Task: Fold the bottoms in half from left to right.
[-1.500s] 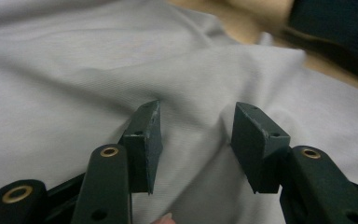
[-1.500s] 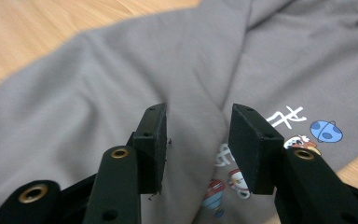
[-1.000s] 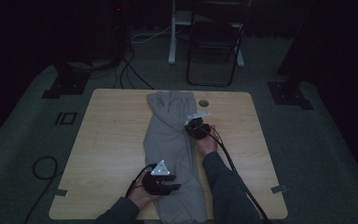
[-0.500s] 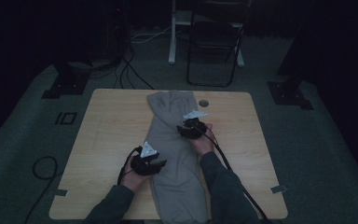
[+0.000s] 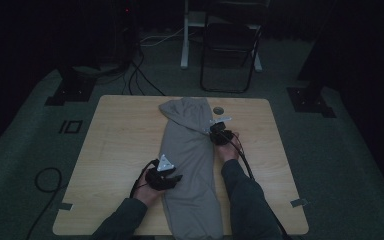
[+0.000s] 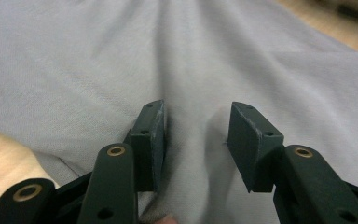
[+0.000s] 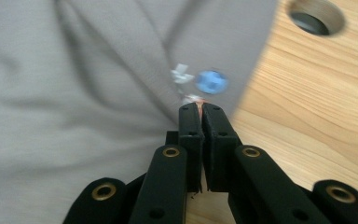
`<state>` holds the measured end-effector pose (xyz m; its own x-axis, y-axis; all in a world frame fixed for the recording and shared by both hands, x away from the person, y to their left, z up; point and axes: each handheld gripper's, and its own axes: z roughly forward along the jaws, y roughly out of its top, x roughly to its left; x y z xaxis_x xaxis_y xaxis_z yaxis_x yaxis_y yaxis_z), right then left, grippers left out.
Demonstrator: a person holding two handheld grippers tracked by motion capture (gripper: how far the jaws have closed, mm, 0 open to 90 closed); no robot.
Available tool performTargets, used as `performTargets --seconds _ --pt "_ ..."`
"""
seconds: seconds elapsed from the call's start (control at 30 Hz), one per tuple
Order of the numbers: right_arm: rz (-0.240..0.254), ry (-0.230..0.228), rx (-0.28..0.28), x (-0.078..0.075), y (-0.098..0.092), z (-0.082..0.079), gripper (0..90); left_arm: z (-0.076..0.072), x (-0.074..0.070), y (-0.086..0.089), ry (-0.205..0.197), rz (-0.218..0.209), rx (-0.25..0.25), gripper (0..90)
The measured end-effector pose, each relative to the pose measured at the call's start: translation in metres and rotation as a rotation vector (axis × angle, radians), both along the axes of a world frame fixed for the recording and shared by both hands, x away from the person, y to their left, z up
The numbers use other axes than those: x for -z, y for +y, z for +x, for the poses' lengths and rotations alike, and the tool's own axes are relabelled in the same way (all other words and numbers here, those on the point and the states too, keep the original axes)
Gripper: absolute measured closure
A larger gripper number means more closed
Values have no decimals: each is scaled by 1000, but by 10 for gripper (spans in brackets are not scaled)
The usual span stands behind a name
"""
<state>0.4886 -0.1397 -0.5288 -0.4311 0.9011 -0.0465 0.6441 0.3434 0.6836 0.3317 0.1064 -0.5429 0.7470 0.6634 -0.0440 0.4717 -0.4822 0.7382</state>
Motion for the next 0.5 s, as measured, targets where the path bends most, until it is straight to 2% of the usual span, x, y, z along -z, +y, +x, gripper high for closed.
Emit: performTargets --seconds 0.17,0.2,0.27,0.37,0.4,0.5 --pt "-7 13 19 -2 -10 1 871 -13 1 -8 -12 -3 35 567" --pt "1 8 16 -4 -10 0 837 -14 1 -9 -14 3 41 566" --pt "61 -11 3 -10 -8 -3 727 -15 1 -11 -13 5 41 558" --pt "147 -63 -95 -21 2 -10 614 -11 -2 -10 3 -4 36 540" --pt "155 -72 -137 -23 7 -12 583 -9 -4 -9 -6 -9 31 538" --pt "135 -101 -234 -22 22 -15 535 0 -11 -5 -34 -14 -13 537"
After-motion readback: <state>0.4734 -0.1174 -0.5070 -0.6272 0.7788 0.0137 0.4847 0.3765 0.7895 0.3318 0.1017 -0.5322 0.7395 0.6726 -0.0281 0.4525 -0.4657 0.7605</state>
